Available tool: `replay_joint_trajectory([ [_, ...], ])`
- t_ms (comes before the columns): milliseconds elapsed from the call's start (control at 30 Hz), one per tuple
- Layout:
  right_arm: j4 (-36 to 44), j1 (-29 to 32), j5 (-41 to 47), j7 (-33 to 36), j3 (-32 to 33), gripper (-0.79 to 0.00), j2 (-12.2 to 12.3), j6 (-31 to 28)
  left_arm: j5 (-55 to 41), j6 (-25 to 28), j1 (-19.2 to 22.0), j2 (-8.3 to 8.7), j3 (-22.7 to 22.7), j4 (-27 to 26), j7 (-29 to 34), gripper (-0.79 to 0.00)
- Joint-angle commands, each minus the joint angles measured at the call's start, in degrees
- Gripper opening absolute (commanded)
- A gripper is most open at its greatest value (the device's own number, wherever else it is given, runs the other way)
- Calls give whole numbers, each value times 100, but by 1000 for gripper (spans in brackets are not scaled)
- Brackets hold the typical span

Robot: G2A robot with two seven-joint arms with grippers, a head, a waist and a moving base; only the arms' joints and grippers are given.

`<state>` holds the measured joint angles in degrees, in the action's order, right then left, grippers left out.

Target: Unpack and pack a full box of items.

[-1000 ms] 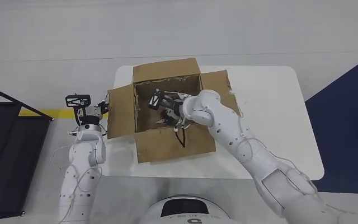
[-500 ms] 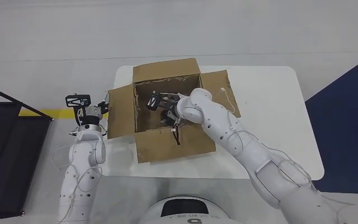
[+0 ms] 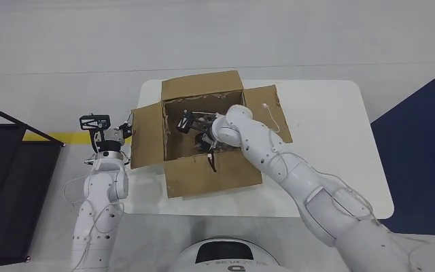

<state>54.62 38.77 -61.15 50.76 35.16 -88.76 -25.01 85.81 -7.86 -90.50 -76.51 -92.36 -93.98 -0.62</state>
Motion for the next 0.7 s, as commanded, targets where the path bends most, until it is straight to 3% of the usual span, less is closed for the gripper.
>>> replay_joint_trajectory([
  [0, -92, -42, 14, -11, -20, -437, -28, -4, 0, 0, 0, 0, 0, 0, 0, 0],
  [33, -136, -60, 28, -9, -31, -449, -43, -6, 0, 0, 0, 0, 0, 0, 0, 0],
  [100, -210, -101, 44, 2, -49, -563, -71, -9, 0, 0, 0, 0, 0, 0, 0, 0],
  [133, -216, -122, 57, 0, -48, -699, -80, -27, 0, 0, 0, 0, 0, 0, 0, 0],
  [167, -189, -134, 78, -18, -36, -785, -83, -71, 0, 0, 0, 0, 0, 0, 0, 0],
  [433, 1007, 262, -259, -360, 408, -785, 209, -463, 0, 0, 0, 0, 0, 0, 0, 0],
  [667, 3050, 1464, -1268, -887, 1410, -785, 722, -345, 0, 0, 0, 0, 0, 0, 0, 0],
])
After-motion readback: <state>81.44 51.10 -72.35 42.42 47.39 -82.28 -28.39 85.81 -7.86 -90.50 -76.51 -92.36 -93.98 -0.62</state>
